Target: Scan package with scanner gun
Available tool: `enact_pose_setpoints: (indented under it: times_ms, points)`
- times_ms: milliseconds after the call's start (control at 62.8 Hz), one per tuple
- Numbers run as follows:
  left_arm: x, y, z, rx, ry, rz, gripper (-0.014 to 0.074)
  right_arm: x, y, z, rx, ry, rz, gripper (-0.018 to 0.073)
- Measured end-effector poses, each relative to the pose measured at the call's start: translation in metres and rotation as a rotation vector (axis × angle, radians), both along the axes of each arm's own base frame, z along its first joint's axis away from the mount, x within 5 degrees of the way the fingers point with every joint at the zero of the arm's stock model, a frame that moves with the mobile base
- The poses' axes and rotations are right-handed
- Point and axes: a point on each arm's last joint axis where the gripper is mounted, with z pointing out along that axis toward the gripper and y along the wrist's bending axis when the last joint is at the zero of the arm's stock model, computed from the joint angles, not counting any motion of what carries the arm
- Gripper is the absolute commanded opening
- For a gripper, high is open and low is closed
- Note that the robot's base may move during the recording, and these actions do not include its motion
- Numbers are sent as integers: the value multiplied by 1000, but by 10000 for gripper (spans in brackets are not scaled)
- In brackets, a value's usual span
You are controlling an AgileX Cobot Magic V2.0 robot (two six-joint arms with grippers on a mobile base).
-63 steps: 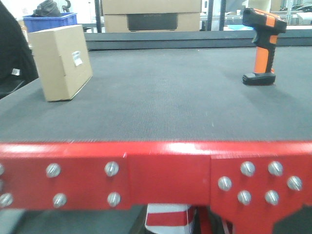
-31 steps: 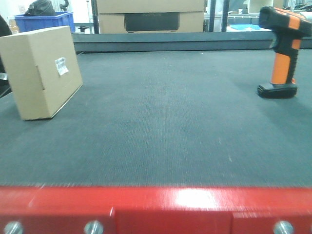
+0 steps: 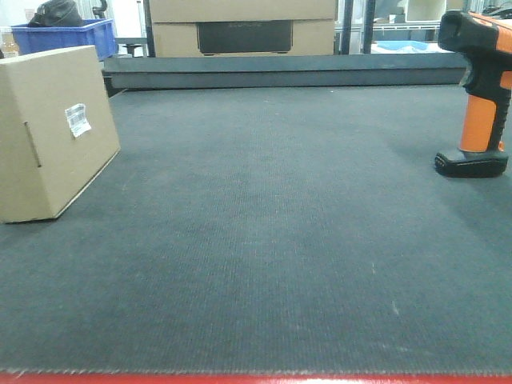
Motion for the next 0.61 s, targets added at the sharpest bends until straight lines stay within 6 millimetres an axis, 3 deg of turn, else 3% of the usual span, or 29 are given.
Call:
enact_pose_setpoints:
  times_ms: [605]
  points:
    - [0, 0, 0, 0, 0, 0, -101, 0, 0, 0, 0, 0, 0, -169]
